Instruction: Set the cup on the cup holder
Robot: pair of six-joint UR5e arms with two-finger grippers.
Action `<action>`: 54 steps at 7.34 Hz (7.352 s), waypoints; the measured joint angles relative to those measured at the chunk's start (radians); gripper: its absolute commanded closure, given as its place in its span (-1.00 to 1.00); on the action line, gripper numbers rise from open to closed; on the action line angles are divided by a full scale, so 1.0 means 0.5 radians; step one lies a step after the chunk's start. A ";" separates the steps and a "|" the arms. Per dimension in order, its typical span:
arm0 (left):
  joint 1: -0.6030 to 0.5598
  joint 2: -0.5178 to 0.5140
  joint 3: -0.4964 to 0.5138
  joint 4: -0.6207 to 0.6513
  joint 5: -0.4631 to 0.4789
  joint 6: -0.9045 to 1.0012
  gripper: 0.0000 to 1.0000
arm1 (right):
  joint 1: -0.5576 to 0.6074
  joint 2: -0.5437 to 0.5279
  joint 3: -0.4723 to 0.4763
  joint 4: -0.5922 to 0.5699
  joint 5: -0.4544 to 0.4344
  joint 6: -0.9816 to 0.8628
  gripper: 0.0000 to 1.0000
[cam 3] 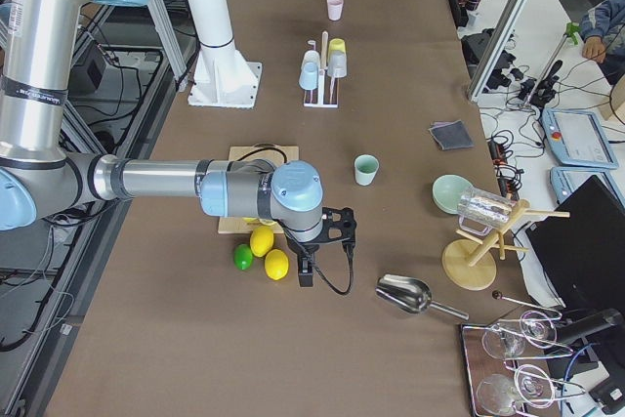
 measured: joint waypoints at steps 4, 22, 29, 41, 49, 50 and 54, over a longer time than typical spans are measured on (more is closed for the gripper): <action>0.002 -0.006 0.002 -0.002 0.000 0.001 -0.96 | -0.021 0.006 -0.027 0.015 -0.005 -0.004 -1.00; 0.013 -0.055 -0.028 -0.080 0.164 0.014 -0.96 | -0.587 0.429 0.117 -0.365 -0.150 -0.103 -1.00; 0.478 -0.568 0.046 0.596 0.161 -0.006 -0.96 | -1.132 1.209 -0.140 -0.767 -0.383 -0.093 -1.00; 1.322 -1.193 0.586 0.940 0.210 -0.004 -0.96 | -1.588 2.184 -1.363 -1.198 -0.787 -0.338 -1.00; 1.423 -1.290 0.921 1.182 0.109 0.131 -0.95 | -1.618 2.182 -1.639 -1.042 -0.961 -0.855 -0.99; 1.429 -1.291 0.944 1.215 0.103 0.160 -0.95 | -1.626 2.178 -1.640 -1.046 -0.962 -0.866 -1.00; 1.435 -1.292 1.010 1.301 0.075 0.210 -0.95 | -1.673 2.170 -1.634 -1.075 -0.970 -0.872 -0.99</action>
